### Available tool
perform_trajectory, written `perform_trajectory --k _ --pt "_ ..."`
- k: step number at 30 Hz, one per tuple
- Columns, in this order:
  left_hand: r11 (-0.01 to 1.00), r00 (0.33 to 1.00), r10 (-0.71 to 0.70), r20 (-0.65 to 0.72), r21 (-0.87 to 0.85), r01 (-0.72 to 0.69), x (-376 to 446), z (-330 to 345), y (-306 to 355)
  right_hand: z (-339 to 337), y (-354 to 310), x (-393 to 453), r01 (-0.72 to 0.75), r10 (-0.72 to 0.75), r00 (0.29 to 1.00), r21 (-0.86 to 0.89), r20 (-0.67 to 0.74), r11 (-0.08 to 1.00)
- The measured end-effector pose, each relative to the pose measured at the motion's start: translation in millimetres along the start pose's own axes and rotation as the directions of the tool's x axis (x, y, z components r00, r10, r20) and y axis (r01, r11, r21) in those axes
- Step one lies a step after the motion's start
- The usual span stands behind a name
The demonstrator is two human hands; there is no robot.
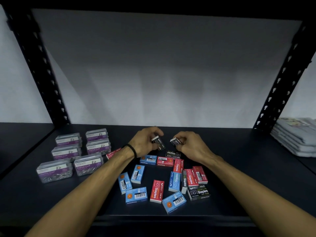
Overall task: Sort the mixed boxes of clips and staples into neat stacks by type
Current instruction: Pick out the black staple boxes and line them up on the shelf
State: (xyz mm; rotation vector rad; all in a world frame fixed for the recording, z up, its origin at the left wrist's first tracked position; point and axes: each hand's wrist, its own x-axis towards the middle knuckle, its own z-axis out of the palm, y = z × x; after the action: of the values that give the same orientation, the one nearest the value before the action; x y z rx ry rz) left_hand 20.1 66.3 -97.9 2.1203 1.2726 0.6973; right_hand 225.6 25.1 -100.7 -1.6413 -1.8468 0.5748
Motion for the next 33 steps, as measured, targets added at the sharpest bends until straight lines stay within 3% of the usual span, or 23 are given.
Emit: perform_trajectory --k 5,20,33 --pt "0.999 0.999 -0.005 -0.032 0.049 0.007 -3 -2 -4 5 1 3 0.02 -0.014 0.998 -0.107 0.059 0.994" --pt "0.981 0.996 -0.067 0.057 0.187 0.055 -7 -16 -18 -8 9 3 -0.049 0.057 0.993 -0.074 0.108 0.996" --pt "0.993 0.999 -0.043 0.009 0.106 0.042 12 1 0 -21 25 -2 0.006 -0.003 0.999 -0.069 0.038 0.998"
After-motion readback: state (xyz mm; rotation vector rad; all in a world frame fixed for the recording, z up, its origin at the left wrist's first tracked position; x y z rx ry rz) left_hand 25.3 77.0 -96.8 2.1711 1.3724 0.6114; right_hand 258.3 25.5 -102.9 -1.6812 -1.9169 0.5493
